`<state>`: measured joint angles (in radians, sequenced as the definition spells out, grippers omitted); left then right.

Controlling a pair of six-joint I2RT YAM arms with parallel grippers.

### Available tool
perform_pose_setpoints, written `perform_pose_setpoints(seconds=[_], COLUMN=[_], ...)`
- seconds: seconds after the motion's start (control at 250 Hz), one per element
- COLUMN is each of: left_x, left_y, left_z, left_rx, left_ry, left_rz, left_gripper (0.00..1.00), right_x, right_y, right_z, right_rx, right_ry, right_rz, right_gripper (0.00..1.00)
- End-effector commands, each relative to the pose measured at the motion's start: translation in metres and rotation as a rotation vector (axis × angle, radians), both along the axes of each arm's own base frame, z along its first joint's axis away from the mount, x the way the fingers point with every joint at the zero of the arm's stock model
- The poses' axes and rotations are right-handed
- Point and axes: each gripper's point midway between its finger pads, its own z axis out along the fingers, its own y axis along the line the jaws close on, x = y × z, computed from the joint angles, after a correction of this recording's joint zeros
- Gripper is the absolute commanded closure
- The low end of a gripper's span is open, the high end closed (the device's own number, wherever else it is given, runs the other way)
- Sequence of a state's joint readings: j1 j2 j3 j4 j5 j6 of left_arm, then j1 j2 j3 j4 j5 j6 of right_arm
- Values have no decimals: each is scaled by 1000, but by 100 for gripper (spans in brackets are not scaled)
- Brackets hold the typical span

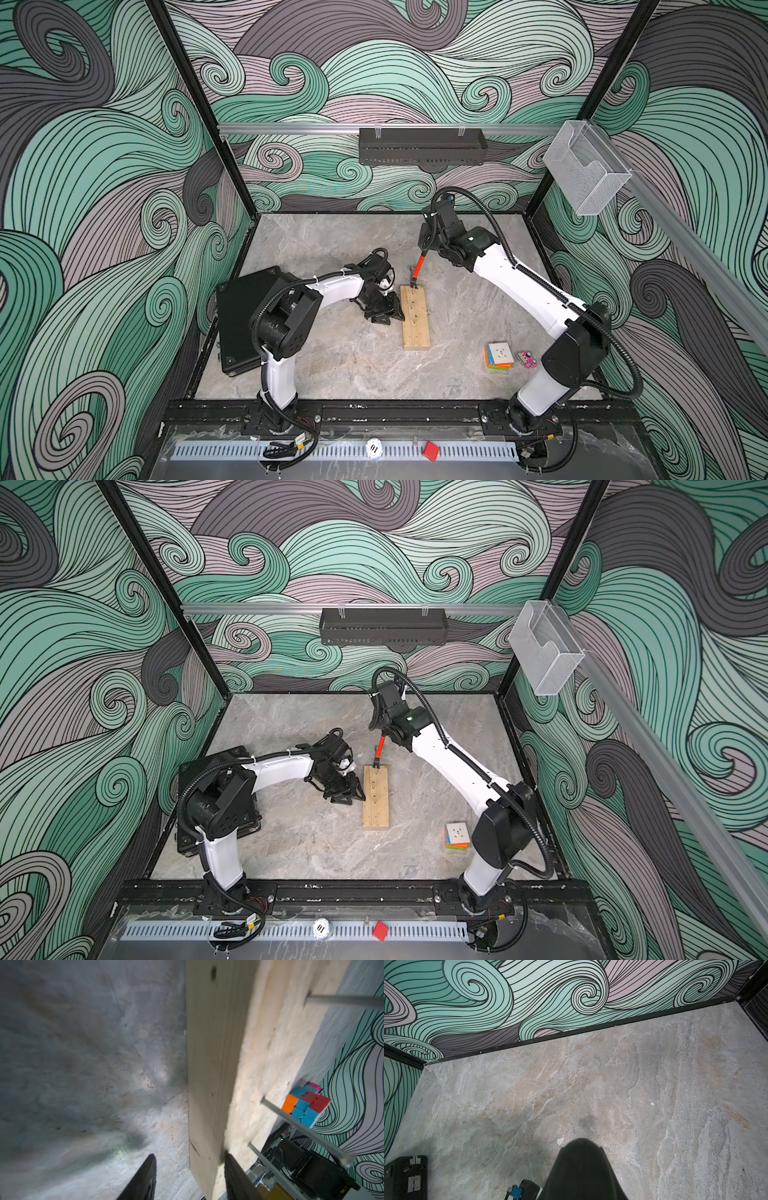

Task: Use a claw hammer to pull out a nail
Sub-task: Remove the nail from the mounting plate.

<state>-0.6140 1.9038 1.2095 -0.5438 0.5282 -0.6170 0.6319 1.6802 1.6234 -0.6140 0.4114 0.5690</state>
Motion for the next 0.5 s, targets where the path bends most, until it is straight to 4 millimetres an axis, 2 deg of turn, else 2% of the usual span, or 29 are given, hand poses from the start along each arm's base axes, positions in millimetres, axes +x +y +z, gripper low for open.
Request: perform_pose_setpoints(seconds=[0.0, 0.495], left_x=[-6, -7], left_y=[24, 27], left_z=[-24, -29], left_rx=[154, 180], left_ry=[27, 40], left_rz=[1, -6], left_gripper=[50, 50], right_x=[-19, -17], right_y=[7, 17], right_z=[-24, -9], right_rx=[-18, 3], right_ry=[135, 150], right_rz=[55, 100], right_gripper=[96, 96])
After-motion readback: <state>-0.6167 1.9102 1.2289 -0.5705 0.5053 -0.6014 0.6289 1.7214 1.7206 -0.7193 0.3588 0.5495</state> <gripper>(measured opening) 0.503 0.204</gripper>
